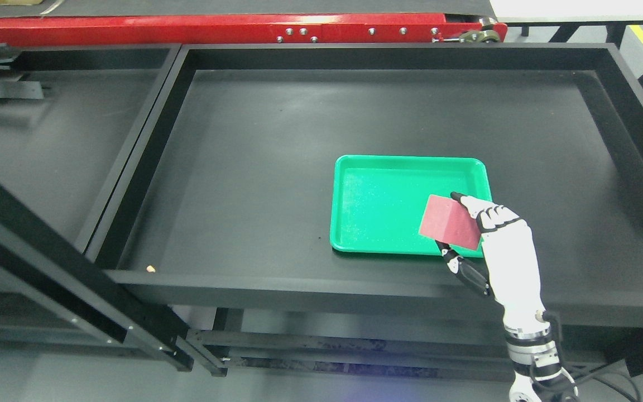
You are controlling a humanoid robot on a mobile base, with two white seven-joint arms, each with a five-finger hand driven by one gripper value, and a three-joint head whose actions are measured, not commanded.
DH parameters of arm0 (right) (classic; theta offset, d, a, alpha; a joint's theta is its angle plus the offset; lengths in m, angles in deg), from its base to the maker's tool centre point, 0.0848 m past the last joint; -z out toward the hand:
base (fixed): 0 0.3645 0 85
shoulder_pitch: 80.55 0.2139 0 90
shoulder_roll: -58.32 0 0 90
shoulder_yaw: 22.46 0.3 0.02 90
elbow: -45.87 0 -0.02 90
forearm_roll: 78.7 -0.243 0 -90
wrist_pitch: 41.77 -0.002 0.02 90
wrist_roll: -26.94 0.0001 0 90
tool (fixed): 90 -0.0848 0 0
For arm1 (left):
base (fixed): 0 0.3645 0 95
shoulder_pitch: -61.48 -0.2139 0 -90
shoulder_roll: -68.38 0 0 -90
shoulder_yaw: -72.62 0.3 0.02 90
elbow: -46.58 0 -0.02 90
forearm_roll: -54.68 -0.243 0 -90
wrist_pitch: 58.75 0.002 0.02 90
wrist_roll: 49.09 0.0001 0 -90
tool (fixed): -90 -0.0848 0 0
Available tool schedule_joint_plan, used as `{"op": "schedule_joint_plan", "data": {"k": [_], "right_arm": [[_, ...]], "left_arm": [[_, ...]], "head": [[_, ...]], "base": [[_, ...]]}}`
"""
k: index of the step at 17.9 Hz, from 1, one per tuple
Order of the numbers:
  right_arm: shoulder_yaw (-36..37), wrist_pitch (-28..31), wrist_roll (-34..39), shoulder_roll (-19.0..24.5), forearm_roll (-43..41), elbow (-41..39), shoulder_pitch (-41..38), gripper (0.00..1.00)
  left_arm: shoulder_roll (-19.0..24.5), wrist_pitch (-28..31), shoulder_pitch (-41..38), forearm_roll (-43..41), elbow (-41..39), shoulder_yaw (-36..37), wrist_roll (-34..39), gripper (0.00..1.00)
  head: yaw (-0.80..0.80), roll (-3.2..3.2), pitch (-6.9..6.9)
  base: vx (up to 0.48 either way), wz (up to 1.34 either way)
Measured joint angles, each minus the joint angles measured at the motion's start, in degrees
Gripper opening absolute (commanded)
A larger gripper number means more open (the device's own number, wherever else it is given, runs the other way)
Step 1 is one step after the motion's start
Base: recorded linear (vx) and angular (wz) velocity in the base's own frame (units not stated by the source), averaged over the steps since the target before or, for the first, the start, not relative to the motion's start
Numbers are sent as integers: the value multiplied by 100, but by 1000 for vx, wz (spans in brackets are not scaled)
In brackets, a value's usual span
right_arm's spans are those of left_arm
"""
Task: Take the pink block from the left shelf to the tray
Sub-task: 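Turn and carry the pink block to the blue tray on the table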
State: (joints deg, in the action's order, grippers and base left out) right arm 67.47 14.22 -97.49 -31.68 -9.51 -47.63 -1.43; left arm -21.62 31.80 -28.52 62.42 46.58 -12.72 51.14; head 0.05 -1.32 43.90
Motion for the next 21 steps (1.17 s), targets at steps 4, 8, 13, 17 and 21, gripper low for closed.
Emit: {"op": "schedule_joint_plan", "data": {"k": [4,8,13,17,21], "right_arm": [[3,-101,153,0,-1,-7,-6,4],[4,-146,391,0,-4,-10,-24,5],[5,-295,497,0,-96,-14,-48,5],[5,-373,498,0,-179,-16,-61,5],[6,-412,517,0,-230,-17,-66,5]], "left_arm": [[0,0,0,0,0,0,0,100],[0,0,0,0,0,0,0,100],[0,0,0,0,0,0,0,100],[0,0,0,0,0,0,0,100],[0,0,-2,0,0,0,0,100]], "head": [[0,0,0],[0,0,0],[0,0,0],[0,0,0],[0,0,0]], "base": [[-130,330],[-174,570],[-232,791],[-218,951],[-133,1136]]}}
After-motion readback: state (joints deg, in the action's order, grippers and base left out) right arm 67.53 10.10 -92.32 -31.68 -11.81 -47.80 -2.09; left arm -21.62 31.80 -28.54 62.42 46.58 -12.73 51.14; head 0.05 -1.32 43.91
